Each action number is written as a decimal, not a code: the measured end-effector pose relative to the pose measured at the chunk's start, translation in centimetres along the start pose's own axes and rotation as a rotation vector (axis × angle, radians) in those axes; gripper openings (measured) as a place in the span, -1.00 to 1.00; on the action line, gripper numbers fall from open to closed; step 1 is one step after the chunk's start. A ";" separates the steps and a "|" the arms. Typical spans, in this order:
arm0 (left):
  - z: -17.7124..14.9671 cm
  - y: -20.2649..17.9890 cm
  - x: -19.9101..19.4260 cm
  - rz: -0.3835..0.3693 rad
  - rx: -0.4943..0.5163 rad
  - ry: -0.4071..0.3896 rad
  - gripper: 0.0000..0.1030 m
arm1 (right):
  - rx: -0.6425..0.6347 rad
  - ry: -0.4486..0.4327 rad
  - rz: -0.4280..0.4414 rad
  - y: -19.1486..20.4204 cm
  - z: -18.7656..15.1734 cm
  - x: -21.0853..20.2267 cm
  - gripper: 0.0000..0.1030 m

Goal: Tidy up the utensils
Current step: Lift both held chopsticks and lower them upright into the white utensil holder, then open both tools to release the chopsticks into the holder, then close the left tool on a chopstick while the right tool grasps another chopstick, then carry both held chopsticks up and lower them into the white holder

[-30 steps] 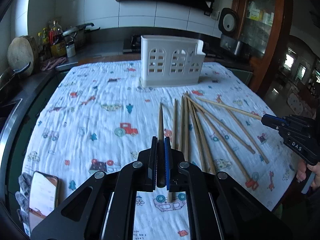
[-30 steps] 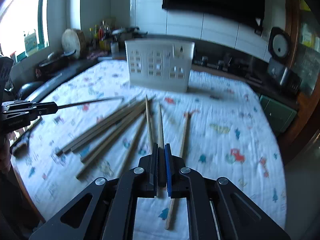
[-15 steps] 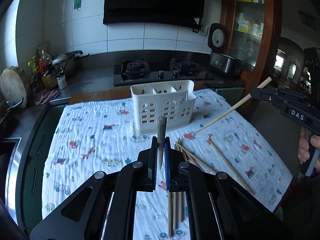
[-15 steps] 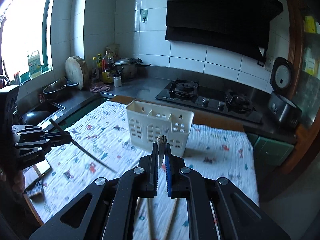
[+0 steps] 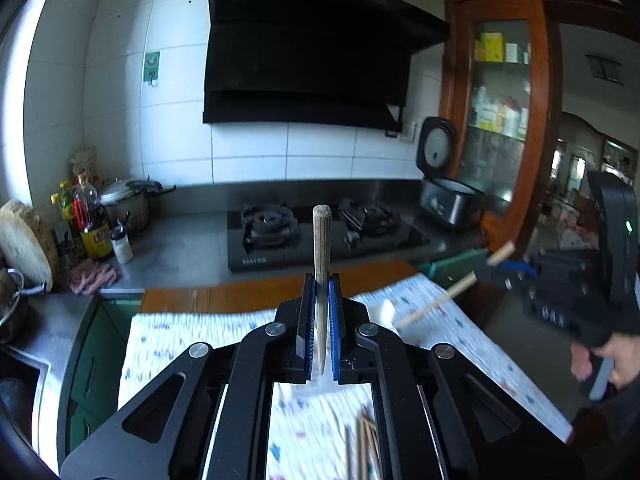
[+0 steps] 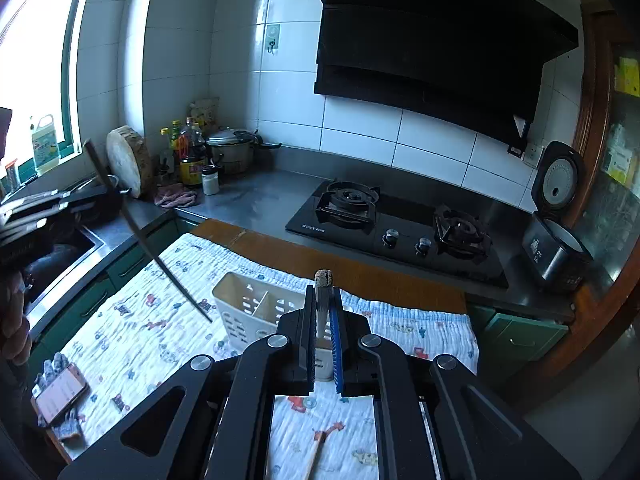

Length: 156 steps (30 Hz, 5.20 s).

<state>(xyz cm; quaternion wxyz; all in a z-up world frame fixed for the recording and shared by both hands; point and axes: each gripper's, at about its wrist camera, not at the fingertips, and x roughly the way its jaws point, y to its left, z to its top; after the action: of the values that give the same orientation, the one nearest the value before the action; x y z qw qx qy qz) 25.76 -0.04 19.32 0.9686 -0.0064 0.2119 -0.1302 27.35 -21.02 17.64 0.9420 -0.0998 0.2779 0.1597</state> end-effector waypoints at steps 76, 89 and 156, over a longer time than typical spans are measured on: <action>-31.7 -1.5 0.4 -0.080 -0.155 0.484 -0.84 | 0.156 0.253 0.079 5.4 -29.7 3.5 -0.68; -31.9 -1.8 1.0 -0.067 -0.133 0.509 -0.84 | 0.142 0.281 0.078 5.4 -30.0 4.6 -0.68; -2.0 -2.6 -0.6 -0.070 0.066 0.054 -0.90 | 0.008 -0.030 0.032 1.6 -0.9 -3.3 -0.87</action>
<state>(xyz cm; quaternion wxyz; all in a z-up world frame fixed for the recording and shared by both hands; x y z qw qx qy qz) 23.76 -2.30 17.87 0.9570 0.0217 0.2332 -0.1709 23.68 -20.61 18.59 0.9437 -0.0894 0.2659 0.1752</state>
